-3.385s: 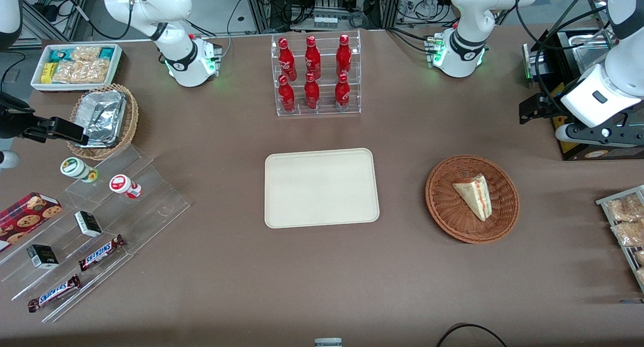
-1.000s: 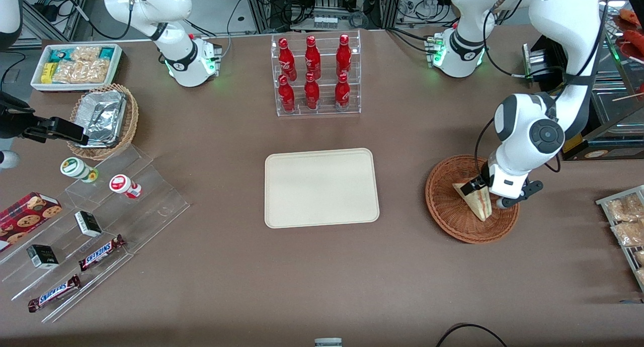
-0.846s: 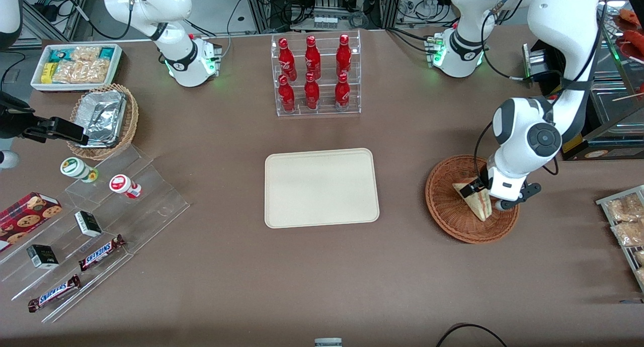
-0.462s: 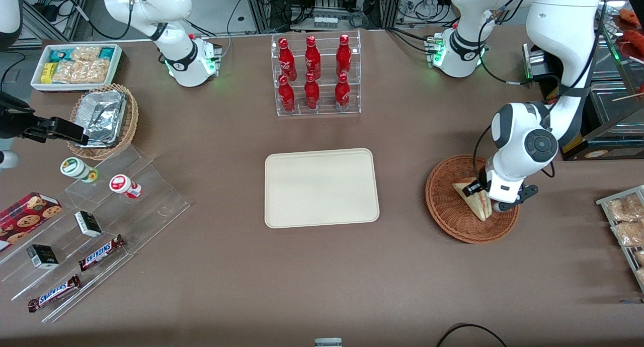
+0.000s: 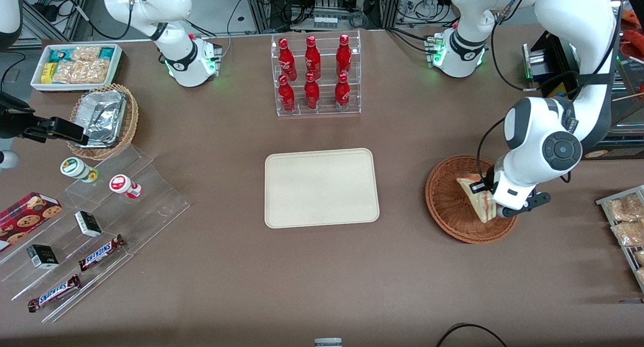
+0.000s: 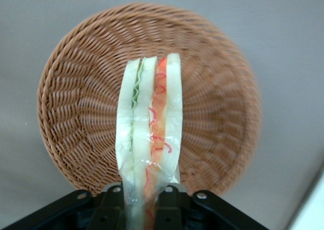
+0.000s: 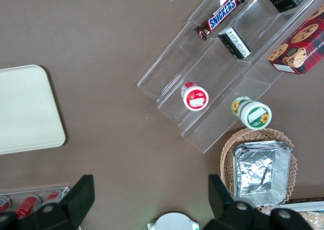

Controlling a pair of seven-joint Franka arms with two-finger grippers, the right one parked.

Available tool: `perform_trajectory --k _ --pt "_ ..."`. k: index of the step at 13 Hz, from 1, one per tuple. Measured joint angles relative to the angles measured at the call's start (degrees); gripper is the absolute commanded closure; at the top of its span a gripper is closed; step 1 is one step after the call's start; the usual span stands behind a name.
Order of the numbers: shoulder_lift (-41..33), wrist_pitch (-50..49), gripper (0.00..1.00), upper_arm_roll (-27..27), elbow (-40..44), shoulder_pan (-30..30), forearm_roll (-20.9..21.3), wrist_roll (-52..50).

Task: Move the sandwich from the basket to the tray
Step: 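Lift the sandwich and carry it with the left gripper over the tray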

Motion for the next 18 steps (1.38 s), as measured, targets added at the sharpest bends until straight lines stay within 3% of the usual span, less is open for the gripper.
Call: perform_trajectory --k 7,18 --pt "6.27 -5.29 1.0 -1.01 10.64 -16.75 -1.04 -1.26" --pt "28.27 -5.17 1.0 -1.08 34.23 -37.05 -1.86 -24.27"
